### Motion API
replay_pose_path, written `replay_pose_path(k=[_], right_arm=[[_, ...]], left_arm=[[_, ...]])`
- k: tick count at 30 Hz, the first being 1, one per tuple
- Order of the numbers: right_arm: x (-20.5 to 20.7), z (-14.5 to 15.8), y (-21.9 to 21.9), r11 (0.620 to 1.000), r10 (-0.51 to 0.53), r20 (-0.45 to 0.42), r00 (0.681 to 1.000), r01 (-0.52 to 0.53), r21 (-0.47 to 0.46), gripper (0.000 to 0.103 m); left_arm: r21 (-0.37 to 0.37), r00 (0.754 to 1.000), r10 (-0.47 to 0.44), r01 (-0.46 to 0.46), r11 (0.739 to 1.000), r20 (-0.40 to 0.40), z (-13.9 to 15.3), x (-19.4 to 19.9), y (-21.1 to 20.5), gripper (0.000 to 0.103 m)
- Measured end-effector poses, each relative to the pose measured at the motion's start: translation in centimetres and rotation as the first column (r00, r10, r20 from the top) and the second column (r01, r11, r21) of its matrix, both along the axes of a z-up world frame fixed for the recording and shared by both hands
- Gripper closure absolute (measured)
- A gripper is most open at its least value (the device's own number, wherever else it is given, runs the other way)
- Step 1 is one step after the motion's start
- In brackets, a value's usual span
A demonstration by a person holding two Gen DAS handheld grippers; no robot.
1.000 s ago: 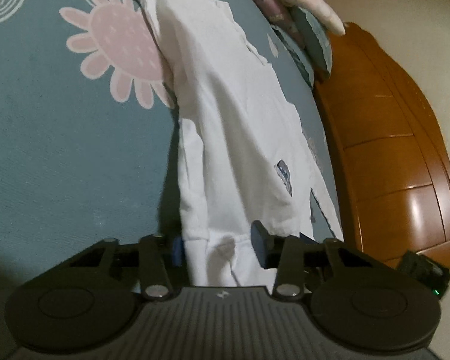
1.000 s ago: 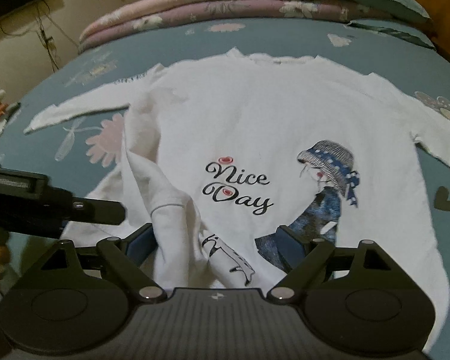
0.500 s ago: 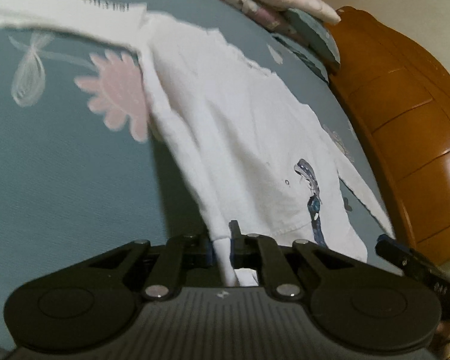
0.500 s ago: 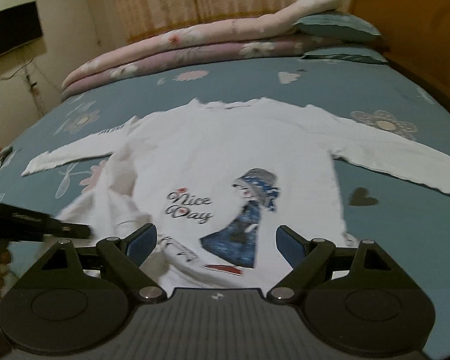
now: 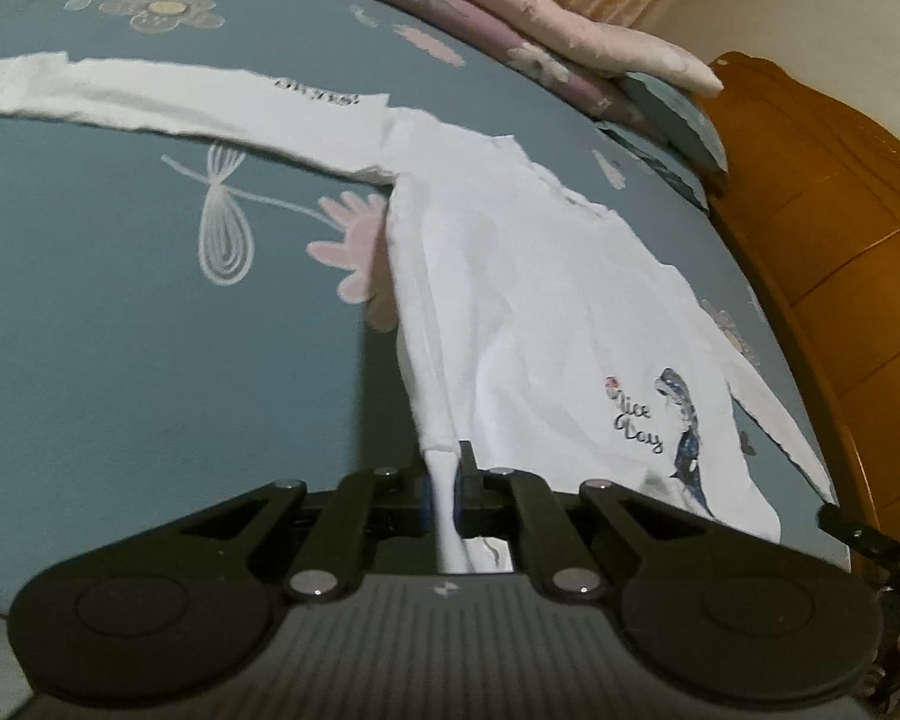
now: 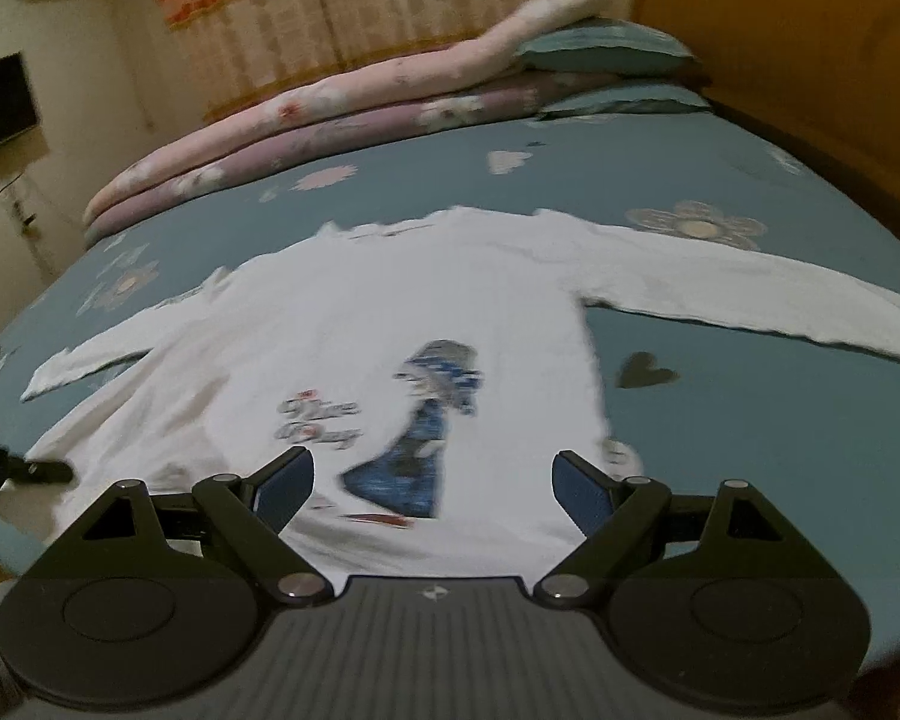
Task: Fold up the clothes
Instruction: 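Pull the hem corner with the left gripper to straighten the shirt body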
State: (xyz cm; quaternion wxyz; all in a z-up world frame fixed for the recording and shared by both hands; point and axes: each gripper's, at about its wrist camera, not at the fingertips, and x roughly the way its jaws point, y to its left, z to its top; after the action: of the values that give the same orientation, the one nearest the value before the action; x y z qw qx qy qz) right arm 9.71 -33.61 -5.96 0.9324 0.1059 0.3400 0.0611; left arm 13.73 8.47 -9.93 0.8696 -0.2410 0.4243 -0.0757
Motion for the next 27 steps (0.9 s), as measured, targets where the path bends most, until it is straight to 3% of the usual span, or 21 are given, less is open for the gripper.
replay_pose_path(k=[6, 11, 21, 27], right_arm=[[-0.3, -1.8, -6.8, 0.987, -0.113, -0.057, 0.992, 0.119, 0.109, 0.015], [0.9, -5.2, -11.0, 0.937, -0.086, -0.139, 0.987, 0.128, 0.326, 0.019], [5.5, -8.9, -8.9, 0.897, 0.122, -0.136, 0.983, -0.051, 0.439, 0.019], [4.7, -8.5, -6.2, 0.886, 0.314, -0.154, 0.937, -0.231, 0.403, 0.019]], left_arm=[[0.018, 0.999, -0.006, 0.007, 1.0, -0.047, -1.5, 0.8, 0.1, 0.099], [0.015, 0.997, -0.01, 0.011, 1.0, -0.083, -2.6, 0.9, 0.3, 0.098], [-0.009, 0.993, 0.007, -0.008, 1.0, -0.114, -3.9, 1.4, 0.5, 0.098], [-0.028, 0.993, 0.004, -0.008, 1.0, -0.119, -4.1, 1.4, 0.8, 0.098]])
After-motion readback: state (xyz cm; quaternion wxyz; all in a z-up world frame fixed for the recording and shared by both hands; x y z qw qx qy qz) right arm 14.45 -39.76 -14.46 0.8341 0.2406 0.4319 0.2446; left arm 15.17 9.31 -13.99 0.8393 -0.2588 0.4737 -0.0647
